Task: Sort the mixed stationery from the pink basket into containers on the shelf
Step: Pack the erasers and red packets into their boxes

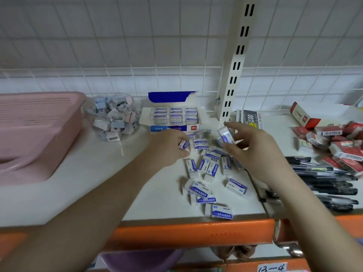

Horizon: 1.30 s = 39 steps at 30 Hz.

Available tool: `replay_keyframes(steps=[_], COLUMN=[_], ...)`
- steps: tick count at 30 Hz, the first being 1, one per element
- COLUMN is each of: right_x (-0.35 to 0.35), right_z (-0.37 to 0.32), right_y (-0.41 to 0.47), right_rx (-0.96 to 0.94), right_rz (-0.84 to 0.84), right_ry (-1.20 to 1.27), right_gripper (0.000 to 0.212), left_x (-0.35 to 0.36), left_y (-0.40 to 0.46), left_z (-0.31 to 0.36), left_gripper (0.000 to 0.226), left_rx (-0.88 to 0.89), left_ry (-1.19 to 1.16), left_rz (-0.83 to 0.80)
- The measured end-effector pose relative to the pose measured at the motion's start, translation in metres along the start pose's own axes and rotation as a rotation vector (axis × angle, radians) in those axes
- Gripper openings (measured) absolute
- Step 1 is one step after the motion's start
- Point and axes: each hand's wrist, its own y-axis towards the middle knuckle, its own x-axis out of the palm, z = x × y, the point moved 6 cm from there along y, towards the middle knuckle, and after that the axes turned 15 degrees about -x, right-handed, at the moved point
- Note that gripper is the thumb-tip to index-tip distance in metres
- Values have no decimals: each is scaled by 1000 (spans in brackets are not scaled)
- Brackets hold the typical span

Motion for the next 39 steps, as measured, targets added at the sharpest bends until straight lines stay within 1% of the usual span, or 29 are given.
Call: replay_keyframes(steps=[2,5,7,9,12,16,22,29,36,39], right_x=[5,10,16,28,47,64,76,80,77,72], right_z=[-5,-13,-14,-12,-5,3,6,10,10,6], right_y=[11,36,57,78,105,123,128,134,133,123], right_rx=[-20,-87,-135,-187,-223,-246,-221,-211,-169,-174], right_rz=[-18,-45,-72,-139,-212,-244,-235,-276,-182,-174], right_ry=[-21,-76,-139,-257,-385,-432,-430,-522,-401,-344], right_gripper=[36,17,17,20,22,17,11,21,13,12], left_x=[-2,-6,-11,-17,-25,-27,-31,-32,-44,-53], left_y=[-3,-8,-14,-20,-31,-48,-60,-58,-47,-37], left_z=[-1,-10,-16,-22,-34,-52,-73,-84,-84,-79], left_gripper=[39,41,42,38,33,27,20,20,35,31], left_rx=[6,-42,-72,-84,-96,-130,-193,-204,-137,-79], left_ry=[31,18,-29,-102,-276,-458,-588,-598,-576,-505], left_rz=[2,13,37,71,103,100,157,186,249,291])
